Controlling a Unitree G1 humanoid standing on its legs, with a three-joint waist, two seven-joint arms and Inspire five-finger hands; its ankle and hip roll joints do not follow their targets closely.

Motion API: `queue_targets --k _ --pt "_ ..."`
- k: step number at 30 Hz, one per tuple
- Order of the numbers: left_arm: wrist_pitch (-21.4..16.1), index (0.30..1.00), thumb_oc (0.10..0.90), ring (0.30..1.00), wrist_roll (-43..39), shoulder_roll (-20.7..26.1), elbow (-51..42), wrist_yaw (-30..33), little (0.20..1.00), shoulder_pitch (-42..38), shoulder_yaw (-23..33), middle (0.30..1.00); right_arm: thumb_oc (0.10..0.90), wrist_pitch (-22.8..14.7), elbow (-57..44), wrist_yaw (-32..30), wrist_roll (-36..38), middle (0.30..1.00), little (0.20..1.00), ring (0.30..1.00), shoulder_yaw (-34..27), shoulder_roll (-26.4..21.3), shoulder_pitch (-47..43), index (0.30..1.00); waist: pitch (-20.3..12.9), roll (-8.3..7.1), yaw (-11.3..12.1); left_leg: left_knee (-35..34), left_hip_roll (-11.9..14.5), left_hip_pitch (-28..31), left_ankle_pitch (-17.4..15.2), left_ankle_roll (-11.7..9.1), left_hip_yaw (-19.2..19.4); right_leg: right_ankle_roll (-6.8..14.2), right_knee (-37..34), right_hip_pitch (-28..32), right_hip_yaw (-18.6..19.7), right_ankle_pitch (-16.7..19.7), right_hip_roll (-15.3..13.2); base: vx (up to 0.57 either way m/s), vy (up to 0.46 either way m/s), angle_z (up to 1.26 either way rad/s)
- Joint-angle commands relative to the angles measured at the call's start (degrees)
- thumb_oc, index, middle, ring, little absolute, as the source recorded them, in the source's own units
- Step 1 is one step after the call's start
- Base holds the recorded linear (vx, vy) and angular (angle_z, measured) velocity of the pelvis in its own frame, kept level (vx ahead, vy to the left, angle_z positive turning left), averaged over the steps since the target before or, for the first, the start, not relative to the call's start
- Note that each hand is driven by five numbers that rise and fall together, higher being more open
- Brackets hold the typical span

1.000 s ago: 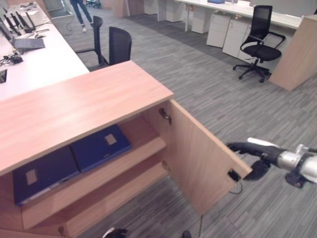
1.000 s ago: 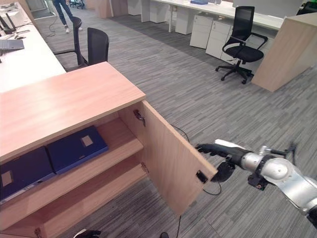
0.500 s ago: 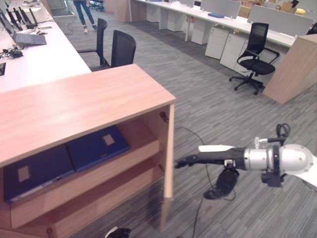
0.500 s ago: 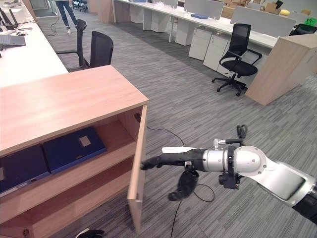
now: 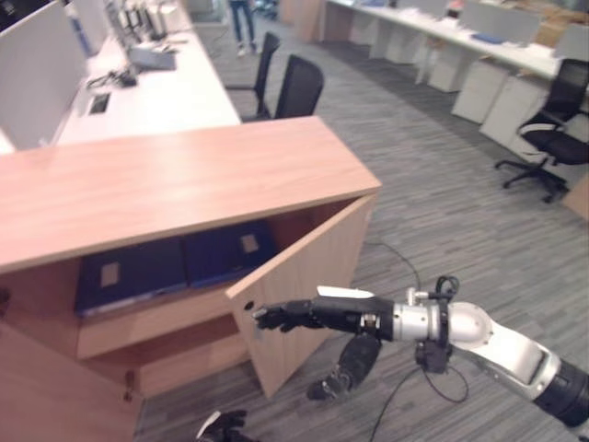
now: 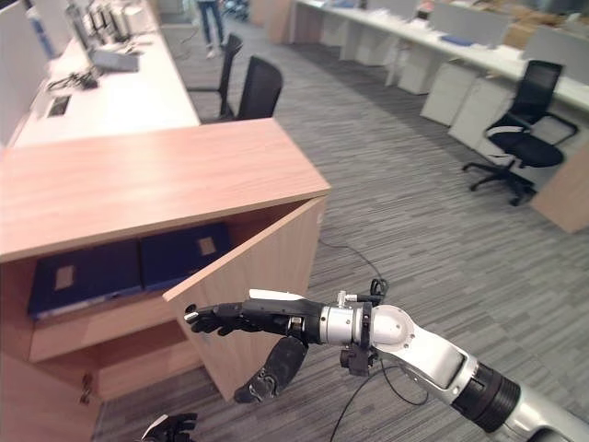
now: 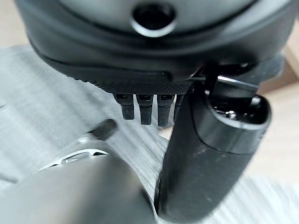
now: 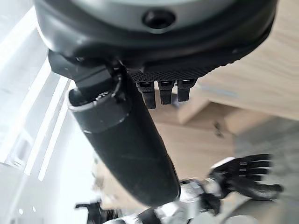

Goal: Put the empty folder in the office cabinet

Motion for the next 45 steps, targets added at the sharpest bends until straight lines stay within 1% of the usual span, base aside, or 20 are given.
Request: queue_targets --k 1,2,3,5,6,9,10,12,13,15,16,17,19,22,23,28,30,33,37,45 --pt "0.16 0.900 0.800 0.900 -3.17 2.53 2.30 1.20 0.900 1.58 1.01 0.900 0.800 -3.61 -1.73 -1.92 -2.40 0.900 0.900 0.900 -5.67 1.41 -1.87 0.900 2.52 -3.19 1.11 11.80 1.54 7.36 -13.34 -0.46 3.44 3.42 1.95 1.65 0.80 -10.12 -3.18 -0.11 0.008 0.83" --pt "0.17 0.900 0.800 0.900 -2.95 1.97 3.71 0.93 0.900 1.96 1.96 0.900 0.800 -2.78 0.02 -2.07 -4.87 0.900 0.900 0.900 -7.67 1.73 1.03 0.900 2.21 -2.68 1.14 13.95 -0.65 8.71 -17.34 0.18 3.05 3.39 2.56 1.35 -1.02 -10.39 -4.03 -0.11 0.046 0.72" --pt "0.24 0.900 0.800 0.900 -2.58 1.65 4.69 0.73 0.900 2.01 2.19 0.900 0.800 -2.08 1.31 -2.08 -5.93 0.900 0.900 0.900 -9.26 2.21 2.80 0.900 1.95 -2.13 1.09 14.77 -2.04 9.23 -18.86 0.51 2.15 3.53 2.91 1.32 -1.97 -10.34 -4.58 -0.05 0.110 0.86" --pt "0.16 0.900 0.800 0.900 -1.96 1.45 5.41 0.55 0.900 2.22 1.89 0.900 0.800 -1.82 2.63 -2.32 -7.00 0.900 0.900 0.900 -11.35 2.55 5.18 0.900 1.61 -1.55 1.00 13.96 -3.22 9.92 -19.32 0.66 1.75 3.66 3.27 1.54 -3.69 -10.32 -5.26 -0.02 0.121 1.05" --pt "0.23 0.900 0.800 0.900 -0.52 0.47 6.98 0.15 0.900 2.26 1.39 0.900 0.800 -1.12 5.88 -2.88 -9.19 0.900 0.900 0.900 -14.69 2.80 9.56 0.900 0.63 -0.30 0.27 9.93 -3.95 11.01 -19.92 1.01 3.86 4.28 4.44 1.71 -7.01 -9.85 -6.90 -0.02 0.118 0.80" --pt "0.03 0.900 0.800 0.900 0.23 -0.03 6.39 -0.10 0.900 2.03 0.62 0.900 0.800 -0.76 8.89 -4.19 -11.60 0.900 0.900 0.900 -16.73 3.15 12.50 0.900 0.29 0.52 0.00 7.46 -3.93 10.70 -18.47 1.08 5.00 4.54 5.07 2.26 -8.80 -9.44 -8.01 -0.01 0.209 1.09" --pt "-0.38 0.900 0.800 0.900 3.56 -0.13 5.46 0.13 0.900 2.65 -1.88 0.900 0.800 0.51 16.78 -5.83 -18.96 0.900 0.900 0.900 -19.27 6.45 18.35 0.900 -0.56 2.23 0.71 0.65 -5.82 12.27 -16.90 1.86 3.46 5.01 8.30 3.16 -10.96 -9.98 -10.14 0.03 0.233 1.35" --pt "-0.43 0.900 0.800 0.900 3.97 -0.25 4.77 0.28 0.900 3.16 -2.86 0.900 0.800 0.40 20.47 -7.19 -24.11 0.900 0.900 0.900 -20.06 8.17 20.05 0.900 -0.59 2.59 1.07 0.24 -6.78 12.03 -16.87 2.90 2.04 5.57 10.91 2.97 -12.24 -9.94 -12.17 -0.02 0.324 0.98" --pt "-0.51 0.900 0.800 0.900 3.75 -0.24 3.93 0.95 0.900 3.59 -3.63 0.900 0.800 1.32 26.57 -10.20 -33.43 0.900 0.900 0.900 -20.52 10.99 21.29 0.900 -0.14 3.10 1.35 -0.11 -8.92 11.80 -17.59 5.02 -0.21 6.73 15.74 2.06 -13.05 -9.12 -15.82 -0.05 0.306 0.74" --pt "-0.50 0.900 0.800 0.900 3.74 -0.20 3.92 0.95 0.900 3.59 -3.61 0.900 0.800 1.27 26.66 -10.22 -33.45 0.900 0.900 0.900 -20.47 11.07 21.23 0.900 -0.16 3.02 1.27 -0.11 -9.00 11.75 -17.57 5.07 -0.27 6.78 15.86 2.01 -13.09 -9.16 -15.95 -0.04 0.235 0.61" --pt "-0.20 0.900 0.800 0.900 2.94 -0.51 3.71 2.56 0.900 4.26 -4.08 0.900 0.800 3.27 38.25 -15.69 -43.75 0.900 0.900 0.900 -21.77 17.45 21.98 0.900 0.37 3.73 2.27 -0.11 -12.10 11.52 -18.75 7.46 -3.36 8.38 19.13 1.89 -14.14 -7.43 -20.02 -0.06 0.276 0.38" --pt "-0.19 0.900 0.800 0.900 2.89 -0.25 3.71 2.61 0.900 4.24 -4.14 0.900 0.800 2.93 38.97 -16.04 -44.05 0.900 0.900 0.900 -21.61 18.03 21.68 0.900 0.40 3.37 2.08 -0.11 -12.39 11.51 -18.74 7.65 -3.61 8.62 19.45 1.93 -14.32 -7.44 -20.44 -0.08 0.345 0.20" --pt "0.06 0.900 0.800 0.900 2.18 -0.66 4.26 3.76 0.900 4.72 -3.67 0.900 0.800 4.16 48.12 -19.94 -47.24 0.900 0.900 0.900 -23.21 23.65 21.96 0.900 0.27 3.65 2.98 -0.11 -14.49 11.33 -19.27 8.87 -5.19 9.90 19.91 2.33 -14.93 -6.25 -22.54 -0.03 0.179 0.40" --pt "0.31 0.900 0.800 0.900 1.81 -1.05 6.14 5.13 0.900 4.96 -2.63 0.900 0.800 5.68 62.15 -24.98 -44.60 0.900 0.900 0.900 -26.90 30.88 22.03 0.900 -0.36 3.74 4.55 -0.11 -16.91 10.78 -19.33 9.92 -7.65 11.17 19.33 3.40 -15.98 -4.92 -24.22 -0.04 0.167 0.37" --pt "0.36 0.900 0.800 0.900 1.82 -1.23 8.27 5.71 0.900 5.19 -1.80 0.900 0.800 5.99 70.24 -26.97 -40.25 0.900 0.900 0.900 -30.01 34.99 22.58 0.900 -0.99 3.76 5.85 -0.11 -18.13 10.21 -19.25 10.24 -9.38 11.80 18.75 4.47 -17.63 -4.12 -25.17 -0.03 0.120 0.17" --pt "0.59 0.900 0.800 0.900 -0.43 -1.11 12.98 7.19 0.900 5.70 2.60 0.900 0.800 5.49 84.44 -30.37 -33.46 0.900 0.900 0.900 -34.65 40.62 22.79 0.900 -2.61 3.05 8.25 -0.11 -20.33 9.12 -19.03 10.61 -13.26 13.21 16.01 7.02 -20.69 -2.41 -25.99 -0.02 0.072 0.51" --pt "0.55 0.900 0.800 0.900 -1.95 -1.03 13.33 7.51 0.900 6.04 4.31 0.900 0.800 5.45 85.68 -30.49 -32.56 0.900 0.900 0.900 -35.24 41.26 23.11 0.900 -2.86 2.89 8.93 -0.11 -20.62 9.03 -18.96 10.66 -13.75 13.38 15.73 7.43 -21.24 -2.22 -26.01 0.01 0.022 0.37" --pt "-0.05 0.900 0.800 0.900 -10.89 0.06 13.34 9.30 0.900 7.45 12.60 0.900 0.800 5.01 88.52 -30.63 -28.63 0.900 0.900 0.900 -37.13 42.84 23.37 0.900 -3.68 2.18 11.09 -0.11 -21.34 8.71 -18.83 10.80 -14.86 14.08 14.34 8.46 -22.50 -1.43 -25.91 0.03 0.028 0.37" --pt "-0.63 0.900 0.800 0.900 -14.82 1.78 12.74 10.64 0.900 8.59 17.63 0.900 0.800 4.88 89.93 -30.89 -25.93 0.900 0.900 0.900 -38.36 43.45 23.18 0.900 -3.82 2.27 11.93 -0.11 -21.42 8.88 -18.92 11.04 -14.55 14.33 13.56 8.32 -21.58 -1.00 -25.72 0.03 0.023 0.12" --pt "-2.49 0.900 0.800 0.900 -16.89 12.80 2.34 15.75 0.900 6.77 24.70 0.900 0.800 4.63 90.97 -31.11 -24.10 0.900 0.900 0.900 -40.63 43.21 23.56 0.900 -3.50 2.39 11.94 -0.11 -21.41 8.76 -19.11 10.66 -12.95 15.40 11.94 8.78 -21.17 0.63 -25.17 0.01 0.007 -0.02"
